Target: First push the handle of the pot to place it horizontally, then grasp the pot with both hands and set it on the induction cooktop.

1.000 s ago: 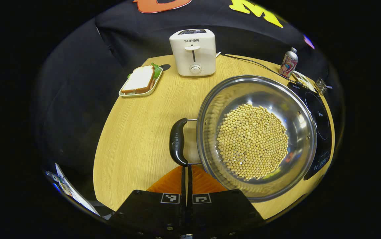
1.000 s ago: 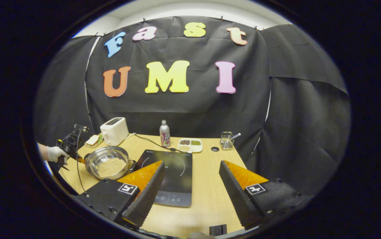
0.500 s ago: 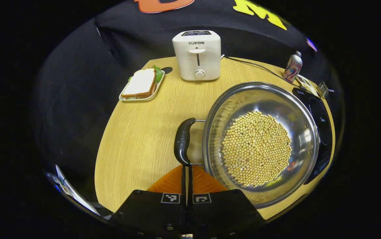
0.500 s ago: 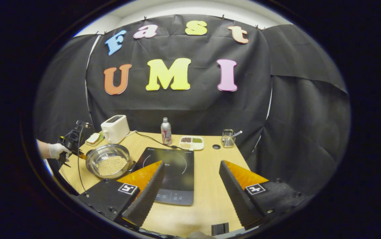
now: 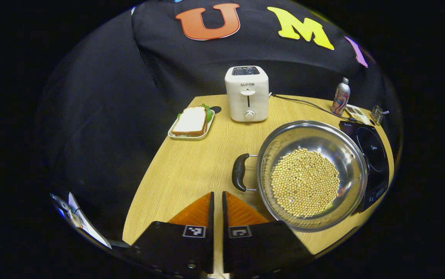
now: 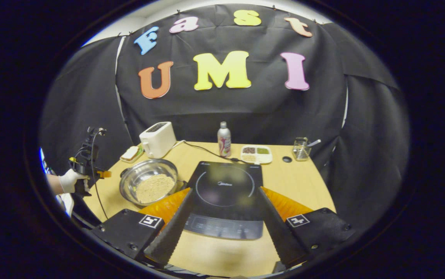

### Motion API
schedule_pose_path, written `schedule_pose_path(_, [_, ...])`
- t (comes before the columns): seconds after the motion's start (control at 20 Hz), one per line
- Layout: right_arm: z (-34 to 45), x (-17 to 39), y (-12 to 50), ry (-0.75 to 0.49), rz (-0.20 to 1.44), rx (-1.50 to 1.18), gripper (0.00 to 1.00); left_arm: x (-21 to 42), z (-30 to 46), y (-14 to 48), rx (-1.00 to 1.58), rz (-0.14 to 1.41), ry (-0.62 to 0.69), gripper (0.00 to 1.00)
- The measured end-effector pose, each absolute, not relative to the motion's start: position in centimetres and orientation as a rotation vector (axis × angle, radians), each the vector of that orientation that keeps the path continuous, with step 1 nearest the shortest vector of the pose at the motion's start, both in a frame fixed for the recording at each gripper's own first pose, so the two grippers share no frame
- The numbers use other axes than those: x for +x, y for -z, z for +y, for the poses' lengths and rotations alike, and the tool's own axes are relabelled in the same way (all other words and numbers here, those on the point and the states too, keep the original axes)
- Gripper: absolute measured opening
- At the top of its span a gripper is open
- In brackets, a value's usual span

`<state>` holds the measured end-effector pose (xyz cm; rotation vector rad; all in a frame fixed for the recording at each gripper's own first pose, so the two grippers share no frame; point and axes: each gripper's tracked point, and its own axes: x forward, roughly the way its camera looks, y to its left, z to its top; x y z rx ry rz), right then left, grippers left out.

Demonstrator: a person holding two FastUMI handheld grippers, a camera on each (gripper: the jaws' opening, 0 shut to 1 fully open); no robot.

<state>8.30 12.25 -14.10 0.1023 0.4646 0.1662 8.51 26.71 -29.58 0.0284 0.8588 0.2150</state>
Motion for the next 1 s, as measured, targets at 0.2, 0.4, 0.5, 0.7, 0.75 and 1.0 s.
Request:
schedule_pose_path(0.2, [18.4, 12.1, 16.6, -0.266, 0.532, 0.102, 0.92, 9.2, 26.1, 29.7, 0.031, 0.864, -0.202, 0.64])
schedule_pose_path(0.4, [24.2, 15.7, 20.5, -0.327, 0.660, 0.158, 0.94, 11.8, 25.8, 29.1, 0.104, 0.828, -0.164, 0.96])
schedule_pose_path(0.5, [26.3, 16.8, 22.5, -0.344, 0.727, 0.188, 0.86, 13.0, 25.5, 29.8, 0.142, 0.831, -0.140, 0.97])
schedule_pose_path(0.7, [27.5, 19.7, 26.0, -0.296, 0.827, 0.246, 0.78, 14.5, 24.9, 31.7, 0.153, 0.890, -0.098, 0.97])
schedule_pose_path(0.75, [27.8, 20.1, 26.7, -0.292, 0.851, 0.264, 0.82, 14.5, 24.8, 32.1, 0.164, 0.906, -0.095, 0.97])
schedule_pose_path(1.0, [28.3, 21.4, 29.3, -0.276, 0.897, 0.258, 0.72, 15.7, 25.0, 33.8, 0.150, 0.965, -0.065, 1.00])
